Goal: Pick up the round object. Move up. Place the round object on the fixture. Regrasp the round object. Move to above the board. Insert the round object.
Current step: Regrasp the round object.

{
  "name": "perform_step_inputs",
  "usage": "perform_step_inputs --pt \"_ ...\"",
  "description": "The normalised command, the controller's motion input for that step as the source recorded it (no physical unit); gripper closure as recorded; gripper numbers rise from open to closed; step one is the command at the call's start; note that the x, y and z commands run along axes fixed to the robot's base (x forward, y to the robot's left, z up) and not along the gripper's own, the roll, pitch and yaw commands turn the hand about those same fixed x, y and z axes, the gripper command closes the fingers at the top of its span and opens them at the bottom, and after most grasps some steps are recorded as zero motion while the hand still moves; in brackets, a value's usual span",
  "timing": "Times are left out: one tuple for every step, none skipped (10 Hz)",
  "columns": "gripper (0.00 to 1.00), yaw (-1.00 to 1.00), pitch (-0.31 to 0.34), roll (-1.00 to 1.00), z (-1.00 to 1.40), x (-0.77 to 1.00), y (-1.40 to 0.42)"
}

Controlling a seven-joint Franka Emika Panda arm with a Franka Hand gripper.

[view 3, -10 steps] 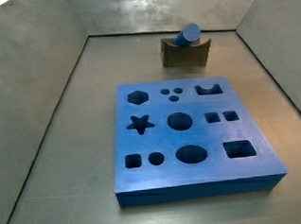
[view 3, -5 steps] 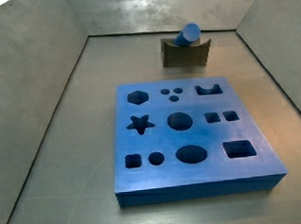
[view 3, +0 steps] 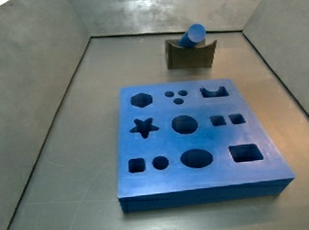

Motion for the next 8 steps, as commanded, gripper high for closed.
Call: perform_step_inputs --pt "0.0 0.14 -0.028 0.3 -1.0 0.04 0.05" --pt "0.0 0.12 -0.042 0.27 -1.0 0.04 0.04" --pt "0.0 0.09 -0.063 0.2 -1.0 0.05 0.03" --pt "0.0 0.07 -0.077 0.15 -1.0 0.06 0.03" --pt "0.0 0.04 -0.087 0.1 -1.0 0.07 0.02" --pt "0.0 0.03 -0.086 0.09 -1.0 0.08 0.02" --pt "0.0 0.0 -0.073 0.07 -1.0 0.1 0.01" --pt "0.0 -0.01 -0.064 0.07 -1.0 0.1 0.01"
